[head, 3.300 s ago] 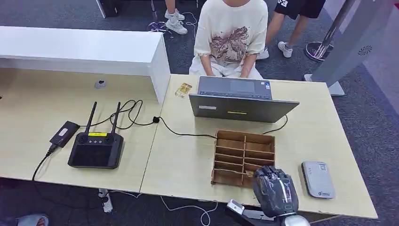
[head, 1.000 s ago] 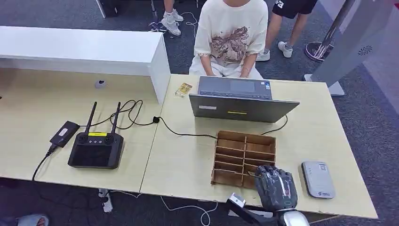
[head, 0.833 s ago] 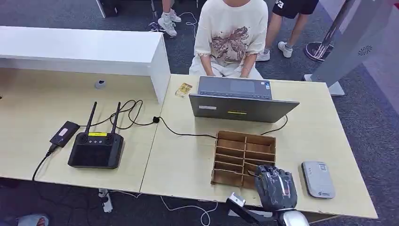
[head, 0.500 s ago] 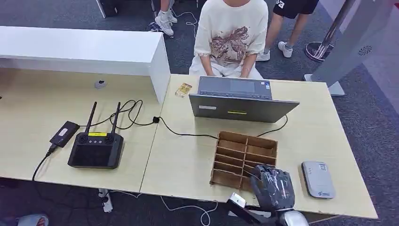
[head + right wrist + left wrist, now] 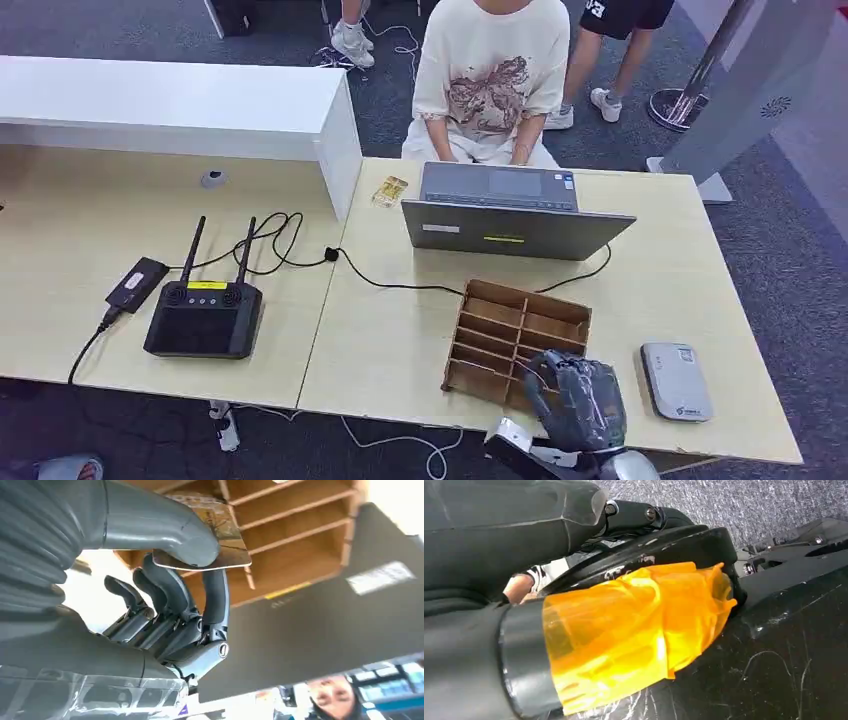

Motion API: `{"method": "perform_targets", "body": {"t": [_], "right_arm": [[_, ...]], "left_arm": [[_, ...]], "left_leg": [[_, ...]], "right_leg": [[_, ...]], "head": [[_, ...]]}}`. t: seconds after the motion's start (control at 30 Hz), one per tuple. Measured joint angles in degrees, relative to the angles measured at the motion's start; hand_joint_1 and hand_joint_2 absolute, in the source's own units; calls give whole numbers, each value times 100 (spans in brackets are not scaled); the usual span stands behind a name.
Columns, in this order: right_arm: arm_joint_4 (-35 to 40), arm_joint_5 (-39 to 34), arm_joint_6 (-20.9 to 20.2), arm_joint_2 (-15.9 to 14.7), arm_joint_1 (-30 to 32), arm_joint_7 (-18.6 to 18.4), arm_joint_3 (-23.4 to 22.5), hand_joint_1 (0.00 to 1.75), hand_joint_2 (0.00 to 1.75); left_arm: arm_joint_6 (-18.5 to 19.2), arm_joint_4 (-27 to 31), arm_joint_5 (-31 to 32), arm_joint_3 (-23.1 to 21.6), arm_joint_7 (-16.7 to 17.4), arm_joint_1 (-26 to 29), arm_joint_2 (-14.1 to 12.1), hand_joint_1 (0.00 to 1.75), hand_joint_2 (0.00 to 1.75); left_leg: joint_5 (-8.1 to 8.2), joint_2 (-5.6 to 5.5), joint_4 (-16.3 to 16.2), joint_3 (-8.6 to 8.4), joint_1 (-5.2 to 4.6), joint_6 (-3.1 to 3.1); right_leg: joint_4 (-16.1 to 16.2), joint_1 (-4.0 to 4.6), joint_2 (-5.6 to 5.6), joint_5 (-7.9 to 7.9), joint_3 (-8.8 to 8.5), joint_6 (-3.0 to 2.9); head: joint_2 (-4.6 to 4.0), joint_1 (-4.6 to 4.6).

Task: Pass the card to the sensor for recognition and then transmit it.

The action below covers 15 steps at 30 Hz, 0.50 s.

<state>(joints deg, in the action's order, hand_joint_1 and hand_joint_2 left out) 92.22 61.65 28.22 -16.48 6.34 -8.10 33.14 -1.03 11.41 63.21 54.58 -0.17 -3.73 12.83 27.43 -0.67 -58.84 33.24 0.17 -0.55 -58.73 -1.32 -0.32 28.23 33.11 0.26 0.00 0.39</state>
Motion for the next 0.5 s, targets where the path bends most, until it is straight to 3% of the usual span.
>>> {"method": "perform_targets", "body": {"t": [0.3,0.5], "right_arm": [[402,-616,230,-70,109,588,0,175,175],[472,-747,253,-118,129,692,0,175,175]], "left_arm": [[-4,0,0,79,-103,27,0,0,0],[-7,0,0,90,-105,27,0,0,0]], "left_leg": [[0,0,0,1,0,0],[0,0,0,1,0,0]], "right_leg": [[0,0,-1,0,1,0],[0,0,-1,0,1,0]], "head": [[0,-2],[0,0]]}}
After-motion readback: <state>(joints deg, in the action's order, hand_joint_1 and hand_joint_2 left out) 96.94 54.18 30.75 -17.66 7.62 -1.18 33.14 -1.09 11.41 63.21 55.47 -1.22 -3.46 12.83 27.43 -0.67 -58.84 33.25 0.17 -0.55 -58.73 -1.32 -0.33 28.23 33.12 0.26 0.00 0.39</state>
